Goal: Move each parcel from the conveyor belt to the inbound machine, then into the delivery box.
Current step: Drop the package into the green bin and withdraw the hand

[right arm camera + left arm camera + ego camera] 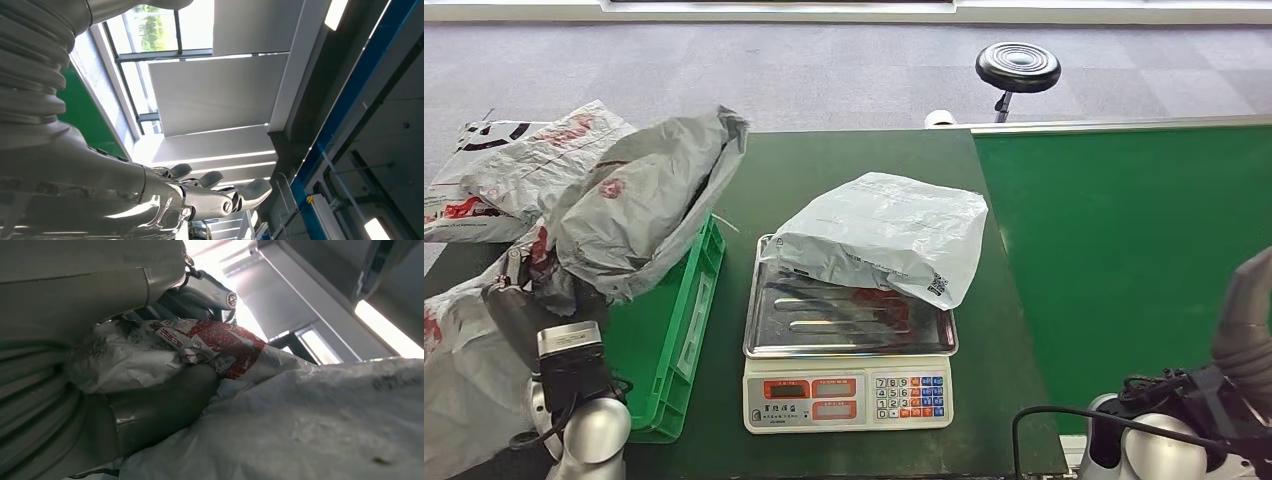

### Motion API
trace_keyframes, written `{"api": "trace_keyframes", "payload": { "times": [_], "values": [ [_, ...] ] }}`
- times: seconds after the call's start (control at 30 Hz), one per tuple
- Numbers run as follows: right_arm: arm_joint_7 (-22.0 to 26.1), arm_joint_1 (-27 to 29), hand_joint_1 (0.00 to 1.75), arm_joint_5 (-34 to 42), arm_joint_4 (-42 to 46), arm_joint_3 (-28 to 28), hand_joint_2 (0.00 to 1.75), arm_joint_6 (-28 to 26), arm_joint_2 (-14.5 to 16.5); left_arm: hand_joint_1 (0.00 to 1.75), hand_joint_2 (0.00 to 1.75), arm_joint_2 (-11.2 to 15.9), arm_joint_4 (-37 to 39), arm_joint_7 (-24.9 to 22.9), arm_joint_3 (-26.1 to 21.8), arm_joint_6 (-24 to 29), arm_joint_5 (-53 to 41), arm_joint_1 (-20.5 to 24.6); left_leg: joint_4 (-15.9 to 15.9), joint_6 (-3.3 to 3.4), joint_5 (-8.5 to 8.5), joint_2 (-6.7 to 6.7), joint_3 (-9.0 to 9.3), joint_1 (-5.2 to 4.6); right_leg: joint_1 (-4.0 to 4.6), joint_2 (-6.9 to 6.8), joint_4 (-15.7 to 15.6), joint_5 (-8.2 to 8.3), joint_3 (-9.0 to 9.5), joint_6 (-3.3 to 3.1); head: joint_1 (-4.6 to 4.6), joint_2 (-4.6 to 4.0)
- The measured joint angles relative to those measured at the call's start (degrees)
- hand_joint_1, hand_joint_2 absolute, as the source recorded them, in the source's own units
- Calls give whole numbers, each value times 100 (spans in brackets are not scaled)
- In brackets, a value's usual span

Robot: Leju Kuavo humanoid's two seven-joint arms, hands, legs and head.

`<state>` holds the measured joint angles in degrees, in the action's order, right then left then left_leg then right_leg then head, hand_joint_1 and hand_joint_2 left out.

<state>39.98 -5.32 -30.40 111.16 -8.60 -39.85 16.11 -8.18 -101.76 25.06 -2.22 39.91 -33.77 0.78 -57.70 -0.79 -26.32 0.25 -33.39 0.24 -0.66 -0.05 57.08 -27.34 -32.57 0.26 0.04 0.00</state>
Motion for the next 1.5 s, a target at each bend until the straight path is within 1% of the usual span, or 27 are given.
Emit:
{"api": "trace_keyframes", "payload": {
  "times": [0.17, 0.37, 0.43, 0.5, 0.57, 0.6, 0.63, 0.67, 0.7, 0.73, 0.77, 0.8, 0.87, 0.9, 0.97, 1.0, 1.07, 1.13, 1.23, 1.27, 1.37, 1.4, 1.5],
  "values": [
    [0, 0, 0, 0, -1, 1, 175, 0, 0, 175, 175, -97, -113, 17, -166, 0, 2, 8, 0, 0, 0, 0, 0, 0, 0, 0, 0, 0, 0, 0, -1, 0],
    [0, 0, 0, 2, -2, 1, 175, 0, 0, 175, 175, -152, -163, 52, -232, 0, 3, 15, 0, 0, 0, -1, 0, 0, 0, 0, 0, 0, -1, 0, -1, 0],
    [0, 0, 0, 8, -1, 1, 175, 0, 0, 175, 175, -212, -163, 204, -283, 0, -12, 30, 0, 0, 0, -1, 0, 0, 0, 0, 0, 0, -1, 0, -1, 0],
    [0, 1, 0, 16, -1, 1, 175, 0, 0, 175, 175, -312, -155, 457, -378, 0, -108, 67, 0, 0, 0, 0, 0, 0, 0, 0, 0, 0, -1, 0, -1, 0],
    [0, 2, 0, 22, 0, 1, 175, -1, 0, 175, 175, -455, -151, 750, -529, 0, -500, 131, 0, 0, 0, 0, 0, 0, -1, -1, 0, 0, 0, 0, -1, 0],
    [0, 2, 0, 25, 0, 1, 175, -1, 0, 175, 175, -543, -155, 840, -648, 0, -949, 176, 0, 0, 0, 0, 0, -1, -1, -1, -1, 0, -1, 0, -1, 0],
    [0, 3, 0, 28, 0, -2, 175, -1, -1, 175, 175, -622, -157, 812, -781, 0, -1593, 220, 0, 0, 0, 1, 2, -1, -2, 0, -1, 0, -1, 0, -1, 0],
    [0, 4, 0, 33, 0, -7, 175, -1, -1, 175, 175, -680, -139, 626, -913, 0, -2432, 264, -1, 0, 0, 2, 5, -3, -5, 1, -2, 0, -2, 0, -2, 0],
    [-1, 6, 0, 38, 0, -18, 175, -2, -2, 175, 175, -707, -72, 267, -1023, -4, -3379, 313, -1, 1, 0, 2, 7, -4, -7, 1, -3, 0, -2, 1, -2, 0],
    [-1, 9, 0, 44, 1, -31, 175, -3, -2, 175, 175, -696, 60, -236, -1080, -32, -4219, 359, -1, 1, 0, 2, 8, -5, -8, 1, -3, 0, -2, 1, -1, 0],
    [-1, 14, 0, 48, 1, -44, 175, -4, -2, 175, 175, -639, 248, -860, -1081, -74, -4821, 404, -1, 0, 0, 6, 9, -6, -8, 3, -3, 1, -4, -1, 0, 0],
    [-2, 23, 0, 49, 3, -56, 175, -5, -2, 175, 175, -552, 455, -1518, -1031, -130, -5153, 446, -1, 0, 0, 12, 9, -6, -5, 7, -2, 3, -6, -3, 0, 0],
    [-1, 43, 0, 49, 7, -75, 175, -6, -2, 175, 175, -243, 853, -2759, -777, -278, -5258, 523, -1, -3, 0, 28, 9, -6, 1, 17, -1, 8, -11, -10, -1, 0],
    [-1, 49, 0, 47, 9, -84, 175, -7, -2, 175, 175, -69, 1032, -3258, -585, -411, -5258, 565, -1, -4, 1, 32, 9, -6, 3, 20, 0, 9, -12, -11, -2, 0],
    [-1, 52, 0, 44, 9, -98, 175, -7, -2, 175, 175, 256, 1344, -4005, -157, -789, -5258, 628, 0, -6, 2, 31, 9, -5, 5, 20, 2, 9, -11, -13, -2, 0],
    [0, 52, 0, 44, 9, -102, 175, -7, -2, 175, 175, 389, 1469, -4276, 38, -1007, -5258, 643, 0, -7, 3, 31, 8, -5, 5, 20, 3, 8, -12, -13, -1, 0],
    [-1, 53, 0, 50, 9, -107, 175, -7, -3, 175, 175, 579, 1683, -4586, 324, -1348, -5258, 655, 0, -8, 2, 34, 8, -4, 4, 22, 4, 8, -13, -13, -2, 0],
    [-2, 53, 0, 58, 9, -111, 175, -7, -3, 175, 175, 698, 1885, -4716, 472, -1553, -5258, 674, 0, -8, 1, 36, 7, -3, 2, 25, 5, 8, -14, -13, -1, 0],
    [-11, 54, 0, 55, 9, -116, 175, -7, -4, 175, 175, 773, 2092, -4775, 542, -1663, -5258, 689, 0, -5, -2, 34, 5, -3, 0, 25, 4, 8, -13, -13, 0, 0],
    [-23, 54, 0, 45, 9, -117, 175, -7, -4, 132, 175, 780, 2131, -4773, 546, -1665, -5258, 688, 0, -4, -2, 34, 4, -3, 0, 25, 4, 8, -13, -12, 0, 0],
    [-94, 55, 0, -7, 9, -117, 175, -7, -4, 1, 44, 785, 2205, -4740, 499, -1626, -5258, 673, 0, -4, -2, 33, 3, -3, -1, 22, 4, 7, -12, -12, 0, 0],
    [-121, 55, 0, -26, 9, -117, 175, -7, -4, 0, 0, 778, 2215, -4714, 457, -1570, -5257, 659, 0, -4, -2, 33, 3, -3, -1, 22, 4, 7, -12, -12, 0, 0],
    [-209, 55, 0, -98, 9, -117, 175, -7, -4, 0, 0, 705, 2218, -4544, 249, -1160, -5199, 612, 0, -4, -2, 33, 3, -3, -1, 22, 4, 8, -12, -12, 0, 0]
  ]
}}
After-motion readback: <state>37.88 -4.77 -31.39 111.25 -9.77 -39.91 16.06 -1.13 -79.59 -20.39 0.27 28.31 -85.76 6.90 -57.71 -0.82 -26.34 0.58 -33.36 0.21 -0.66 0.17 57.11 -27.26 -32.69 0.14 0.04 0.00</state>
